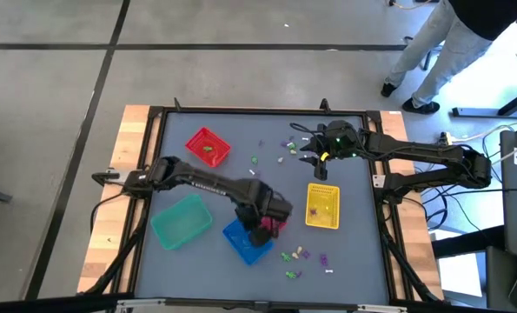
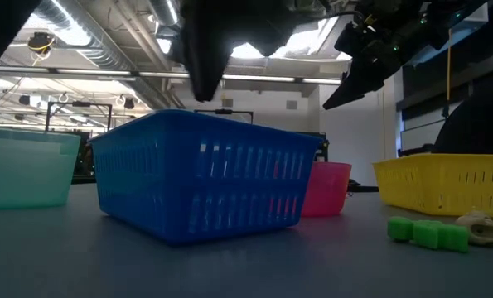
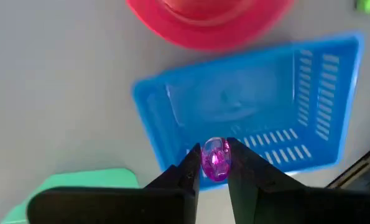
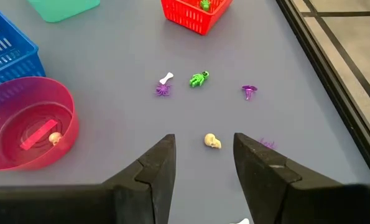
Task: Sort Halloween decoration
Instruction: Put the violet witch hat toy into the blue bin
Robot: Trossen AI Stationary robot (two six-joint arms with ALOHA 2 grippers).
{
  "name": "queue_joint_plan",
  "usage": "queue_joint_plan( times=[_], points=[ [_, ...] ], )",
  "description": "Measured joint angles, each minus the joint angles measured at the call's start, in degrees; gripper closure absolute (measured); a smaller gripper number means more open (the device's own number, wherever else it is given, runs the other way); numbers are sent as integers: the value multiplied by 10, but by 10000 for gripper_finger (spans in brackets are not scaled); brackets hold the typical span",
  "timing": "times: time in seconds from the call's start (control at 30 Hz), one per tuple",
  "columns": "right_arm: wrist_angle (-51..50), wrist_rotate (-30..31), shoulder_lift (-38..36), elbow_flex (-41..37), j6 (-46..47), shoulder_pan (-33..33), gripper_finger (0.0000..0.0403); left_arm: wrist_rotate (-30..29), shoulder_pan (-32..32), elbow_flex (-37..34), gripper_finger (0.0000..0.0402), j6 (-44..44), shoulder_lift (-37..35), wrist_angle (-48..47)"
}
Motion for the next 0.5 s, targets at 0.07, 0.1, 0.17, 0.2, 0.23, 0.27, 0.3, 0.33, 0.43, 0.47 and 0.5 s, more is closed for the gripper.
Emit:
queue_joint_plan(
  times=[0.07, 0.1, 0.17, 0.2, 0.23, 0.27, 0.3, 0.33, 0.43, 0.47, 0.5],
  points=[
    [0, 0, 0, 0, 0, 0, 244, -13, -16, -10, 358, -2, 0, 7],
    [0, 0, 0, 0, 0, 0, 244, -20, -22, -13, 357, -2, 0, 10],
    [0, 0, 0, 0, 0, 0, 244, -31, -31, -17, 350, -3, 0, 17],
    [0, 0, 0, 0, 0, 0, 244, -33, -33, -18, 346, -3, 0, 18],
    [0, 0, 0, 0, 0, 0, 244, -33, -34, -21, 340, -3, 0, 19],
    [0, 0, 0, 0, 0, 0, 244, -33, -34, -25, 334, -4, 0, 24],
    [0, 0, 0, 0, 0, 0, 244, -33, -34, -29, 326, -5, 0, 30],
    [0, 0, 0, 0, 1, 0, 244, -33, -33, -32, 318, -6, 0, 33],
    [0, 0, 0, 0, 1, 0, 244, -34, -33, -42, 290, -7, 0, 37],
    [0, 0, 0, 0, 1, 0, 244, -34, -33, -45, 281, -7, 0, 40],
    [0, 0, 0, 0, 1, 0, 244, -34, -33, -48, 272, -7, 0, 40]
  ],
)
